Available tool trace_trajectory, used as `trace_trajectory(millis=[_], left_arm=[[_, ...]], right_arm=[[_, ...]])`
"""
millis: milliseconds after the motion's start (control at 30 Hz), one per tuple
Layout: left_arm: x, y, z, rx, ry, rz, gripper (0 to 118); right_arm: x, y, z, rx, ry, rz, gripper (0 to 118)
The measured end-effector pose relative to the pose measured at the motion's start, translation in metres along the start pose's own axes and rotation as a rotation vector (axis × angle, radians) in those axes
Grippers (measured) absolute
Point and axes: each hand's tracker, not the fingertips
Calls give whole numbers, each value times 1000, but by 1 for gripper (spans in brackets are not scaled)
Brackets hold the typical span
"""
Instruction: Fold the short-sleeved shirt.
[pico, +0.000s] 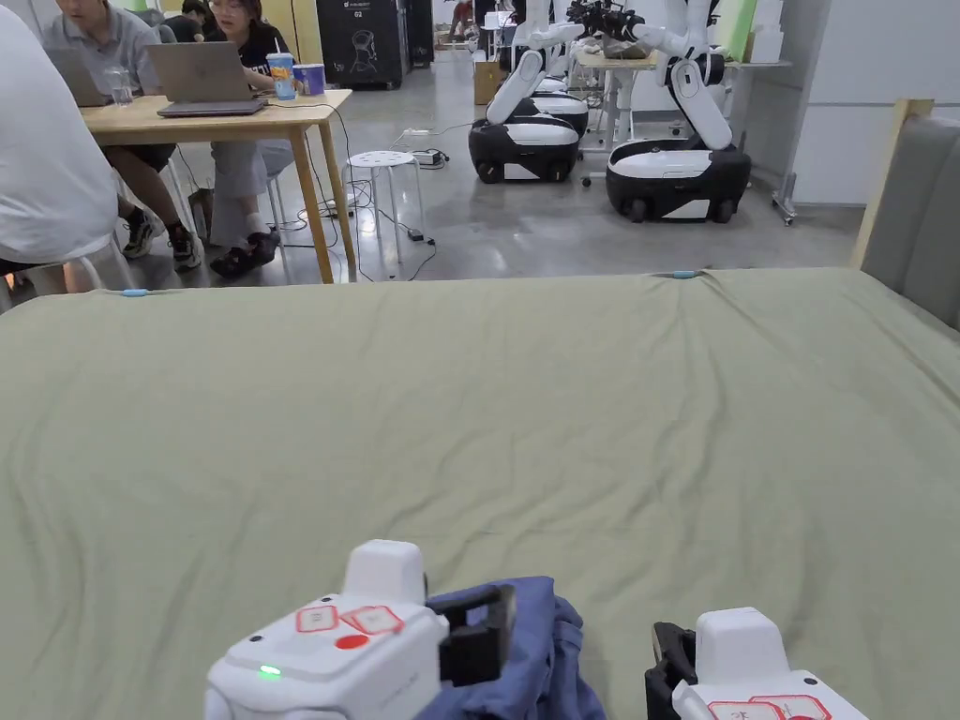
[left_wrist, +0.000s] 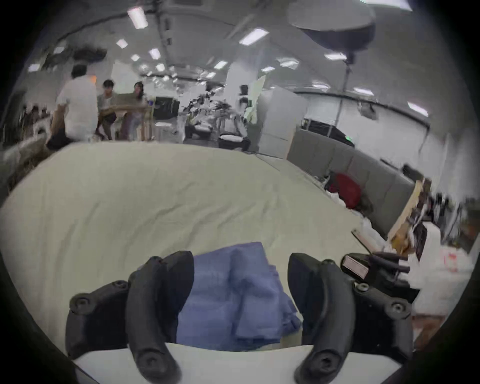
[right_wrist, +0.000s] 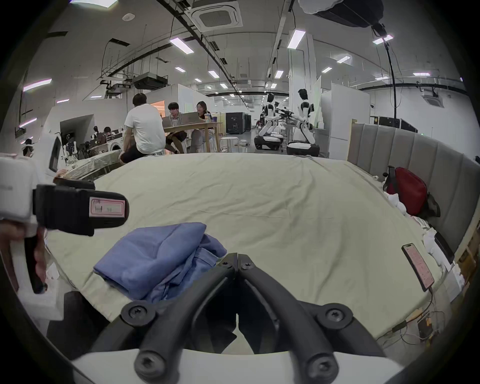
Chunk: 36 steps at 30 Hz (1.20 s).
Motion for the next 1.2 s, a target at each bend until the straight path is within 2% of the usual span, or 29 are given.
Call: trace_trajectory(millis=[33,67,100,133,167,233,300,400,533,700,800,900,1000,1033,1067,1100,1133,1200], left_arm=[[-13,-2,-3,-24,7,49,71],[-20,-5,-7,-38,21,87,59],[-28,-10,-10,-51,43,126,42],[-35,-16,-13,-63,51,170,18],[-38,-21,-15,-72,40,196,7],[-38,-33,-20,-93,-73,291,0],[-32,-43,-26,-123,-157,334,0],[-3,-59,-41,-192,-196,264,0],[20,-73,-61,-237,-214,251,0],[10,-70,-55,-235,-211,261,0],[-1,-58,-37,-196,-197,255,0],[-26,-46,-7,-132,-165,249,0],[-62,-43,18,-89,-64,288,0],[-76,-45,25,-81,-42,314,9],[-87,-48,30,-78,-22,339,24],[-99,-52,34,-80,1,365,43],[-109,-56,37,-83,15,386,70],[-127,-65,41,-90,-6,453,90]], right_arm=[[-1,0,-1,-1,3,1,0],[-2,0,-1,-2,6,1,0],[-2,0,-1,-2,10,0,0],[-3,0,-2,-2,12,0,0],[-4,1,-2,-2,13,0,0],[-5,1,-2,-5,14,4,0],[-5,2,-3,-7,14,8,0],[-4,2,-4,-15,12,9,0],[-3,2,-3,-24,10,16,0],[-4,5,-5,-37,36,11,0],[-15,11,-18,-65,110,2,0],[-30,17,-40,-90,222,-61,0],[-42,16,-68,-138,297,-122,0],[-44,13,-78,-161,332,-143,0],[-42,8,-86,-185,371,-190,0],[-38,2,-94,-213,402,-257,0],[-35,-6,-100,-243,399,-286,0],[-29,-20,-106,-292,296,-233,0]])
